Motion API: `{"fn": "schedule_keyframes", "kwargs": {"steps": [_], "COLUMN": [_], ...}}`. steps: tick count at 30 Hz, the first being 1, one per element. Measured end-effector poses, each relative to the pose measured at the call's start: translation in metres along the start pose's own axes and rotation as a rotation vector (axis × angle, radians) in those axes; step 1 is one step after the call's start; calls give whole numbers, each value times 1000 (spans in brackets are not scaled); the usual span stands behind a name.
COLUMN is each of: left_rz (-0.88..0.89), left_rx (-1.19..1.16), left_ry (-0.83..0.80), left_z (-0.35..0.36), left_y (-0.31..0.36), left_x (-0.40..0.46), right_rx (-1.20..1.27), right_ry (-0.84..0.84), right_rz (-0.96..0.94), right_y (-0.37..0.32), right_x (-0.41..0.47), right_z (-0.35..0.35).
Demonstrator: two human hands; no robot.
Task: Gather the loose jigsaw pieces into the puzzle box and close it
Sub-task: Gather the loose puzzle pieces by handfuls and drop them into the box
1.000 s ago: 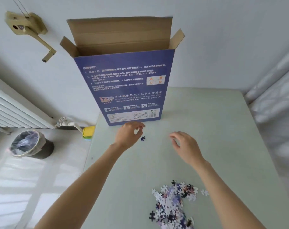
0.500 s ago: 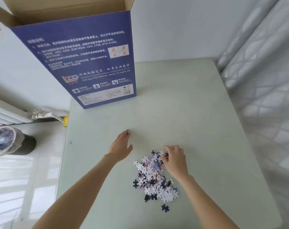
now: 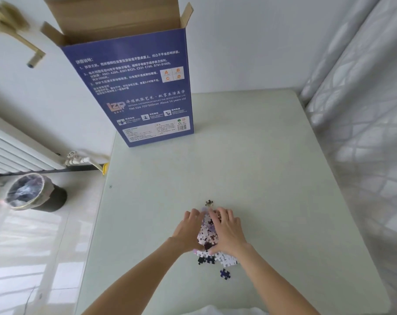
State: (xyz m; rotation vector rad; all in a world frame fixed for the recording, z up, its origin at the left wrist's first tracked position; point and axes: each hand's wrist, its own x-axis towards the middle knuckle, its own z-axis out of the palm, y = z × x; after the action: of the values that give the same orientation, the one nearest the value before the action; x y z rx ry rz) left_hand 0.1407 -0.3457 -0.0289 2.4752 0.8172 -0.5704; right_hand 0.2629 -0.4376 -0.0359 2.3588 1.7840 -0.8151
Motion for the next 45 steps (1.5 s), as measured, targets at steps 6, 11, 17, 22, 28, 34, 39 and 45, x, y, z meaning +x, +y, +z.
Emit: {"fn": "schedule_keyframes", "kwargs": {"steps": [6, 11, 17, 22, 28, 34, 39, 45], "left_rz": [-77, -84, -56, -37, -118, -189, -258, -345], "left_rx": [-202, -219, -142, -170, -292, -361, -392, -482], "left_ry": [14, -1, 25, 59, 54, 96, 135, 165], "left_z": [-2, -2, 2, 1, -4, -1, -1, -3], "left_y": [-3, -5, -5, -2, -4, -2, 0, -15], "left_x": [2, 2, -2, -3, -4, -7, -12, -19], "right_rx": [135, 150, 184, 211, 335, 334, 393, 477], "right_ry": [-24, -27, 0, 40, 42, 40, 60, 95], "right_rz": [6, -14, -8, -17, -34, -79, -138, -19], "right_y": [-6, -11, -14, -13, -3, 3, 9, 22], "right_x": [3, 6, 11, 11, 8, 7, 6, 0], "right_z": [-2, -3, -1, -2, -8, -10, -14, -22]}}
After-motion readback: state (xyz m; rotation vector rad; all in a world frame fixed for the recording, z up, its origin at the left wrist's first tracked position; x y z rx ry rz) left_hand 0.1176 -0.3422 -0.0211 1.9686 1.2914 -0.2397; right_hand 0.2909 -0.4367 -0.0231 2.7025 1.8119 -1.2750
